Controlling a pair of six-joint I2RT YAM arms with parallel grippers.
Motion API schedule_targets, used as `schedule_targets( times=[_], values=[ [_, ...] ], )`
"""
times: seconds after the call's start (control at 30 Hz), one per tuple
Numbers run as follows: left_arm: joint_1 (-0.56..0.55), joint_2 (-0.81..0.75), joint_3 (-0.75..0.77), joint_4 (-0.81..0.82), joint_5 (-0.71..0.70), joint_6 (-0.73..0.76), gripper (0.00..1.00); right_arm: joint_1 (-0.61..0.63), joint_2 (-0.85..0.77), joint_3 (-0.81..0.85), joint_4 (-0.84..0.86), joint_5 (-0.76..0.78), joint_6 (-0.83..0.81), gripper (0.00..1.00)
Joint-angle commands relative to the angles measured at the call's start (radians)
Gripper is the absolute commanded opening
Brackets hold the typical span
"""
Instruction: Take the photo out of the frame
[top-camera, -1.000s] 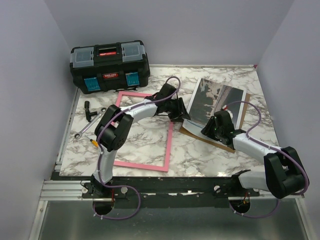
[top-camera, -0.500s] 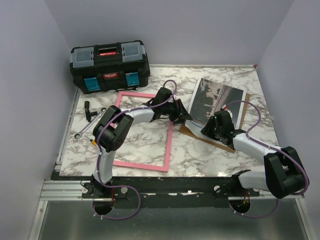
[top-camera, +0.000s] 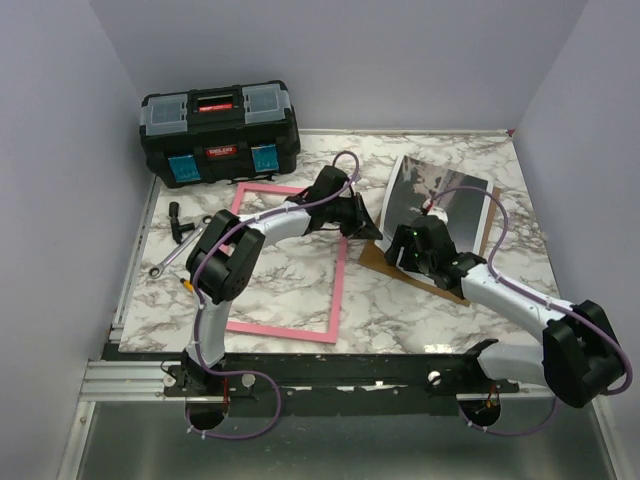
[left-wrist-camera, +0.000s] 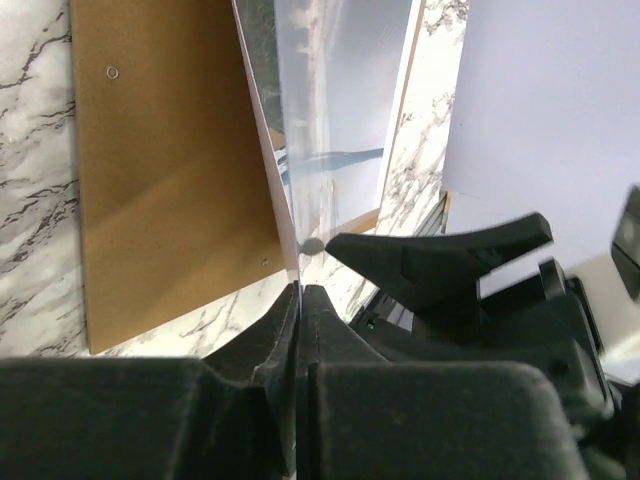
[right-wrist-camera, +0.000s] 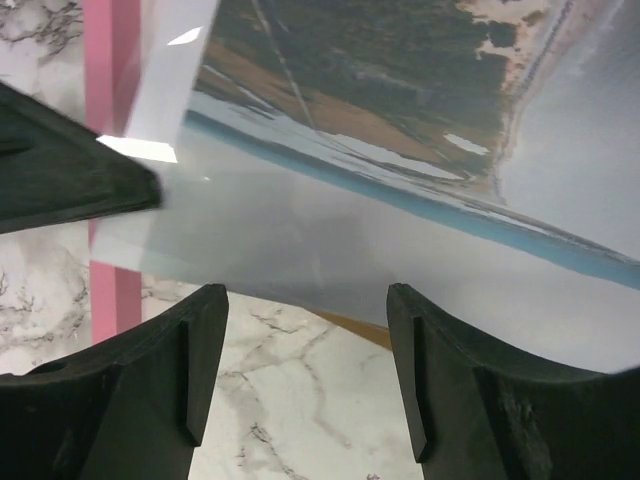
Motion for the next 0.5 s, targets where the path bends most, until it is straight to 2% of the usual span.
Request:
schedule_targets(
  times=[0.0,0.3,0.47],
  values=[
    [0.006,0.025,0.053,-0.074,0.016,0.064,0.0,0.122,-0.009,0.081,-0.115,0.201,-0.046,0.69],
    [0.039,0.042,0.127,-0.162,0.055,0.061,0.0,0.366,0.13,0.221,-0.254,0.563,-0.155,0.59],
    [0.042,0.047,0.135,-0.159,0.069,0.045,0.0,0.44,0.22,0.296,-0.317,0.665,-0.168,0.35]
  ],
)
